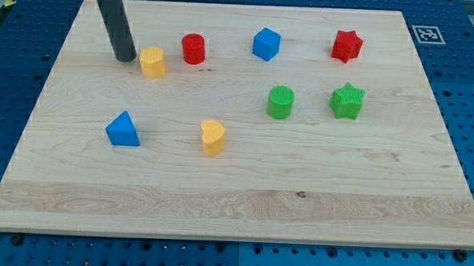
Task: Move yellow hexagon slightly down
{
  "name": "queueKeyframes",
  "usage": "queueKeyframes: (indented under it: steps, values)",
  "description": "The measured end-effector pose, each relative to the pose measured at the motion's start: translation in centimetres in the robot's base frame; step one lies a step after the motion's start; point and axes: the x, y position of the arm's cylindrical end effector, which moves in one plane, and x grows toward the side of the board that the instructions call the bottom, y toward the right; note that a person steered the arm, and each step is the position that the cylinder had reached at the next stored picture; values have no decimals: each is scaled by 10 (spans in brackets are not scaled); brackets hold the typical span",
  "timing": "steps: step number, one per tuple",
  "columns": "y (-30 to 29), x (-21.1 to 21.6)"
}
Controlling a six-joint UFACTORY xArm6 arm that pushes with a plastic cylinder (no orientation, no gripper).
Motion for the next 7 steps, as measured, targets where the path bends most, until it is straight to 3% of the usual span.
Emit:
queueKeyframes:
  steps: [3, 4, 5, 7]
  values:
    - [61, 15]
    - [59, 13]
    - [15, 12]
    - [21, 52]
